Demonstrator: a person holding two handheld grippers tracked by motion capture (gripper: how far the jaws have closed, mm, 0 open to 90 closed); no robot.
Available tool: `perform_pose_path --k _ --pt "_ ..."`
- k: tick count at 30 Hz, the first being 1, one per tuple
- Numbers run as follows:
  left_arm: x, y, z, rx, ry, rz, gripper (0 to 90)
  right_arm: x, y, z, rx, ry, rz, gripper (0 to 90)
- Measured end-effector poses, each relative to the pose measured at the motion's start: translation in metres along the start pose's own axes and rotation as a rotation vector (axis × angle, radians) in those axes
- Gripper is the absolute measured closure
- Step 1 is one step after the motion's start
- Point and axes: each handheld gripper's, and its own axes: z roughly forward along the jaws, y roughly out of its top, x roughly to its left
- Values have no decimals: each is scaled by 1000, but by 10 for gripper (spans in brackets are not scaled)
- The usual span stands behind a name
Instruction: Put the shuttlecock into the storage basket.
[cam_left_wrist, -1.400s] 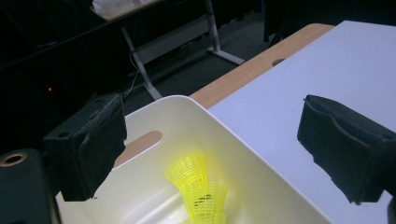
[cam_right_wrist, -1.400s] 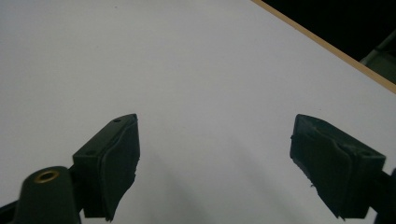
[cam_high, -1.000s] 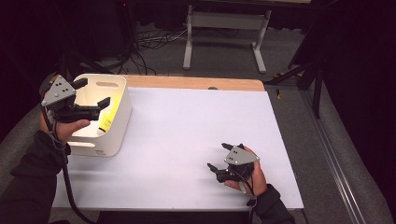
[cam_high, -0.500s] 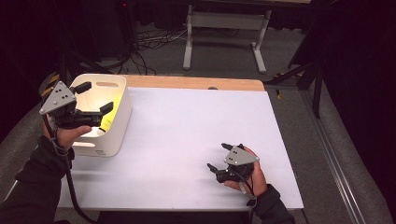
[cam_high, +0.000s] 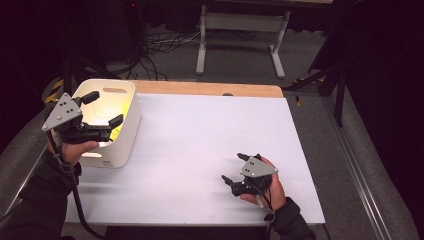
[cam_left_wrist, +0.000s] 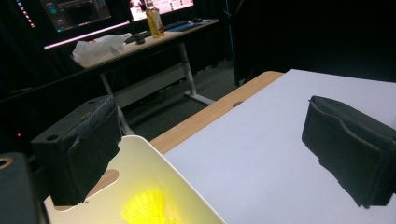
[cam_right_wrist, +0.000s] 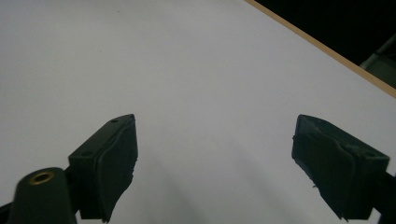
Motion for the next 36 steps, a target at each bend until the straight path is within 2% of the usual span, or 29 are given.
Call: perform_pose_path --k 24,36 --pt "-19 0 6 -25 -58 10 56 0 1 -1 -13 -17 13 90" --pt "-37 4 8 -47 -95 47 55 1 2 -1 -19 -14 11 74"
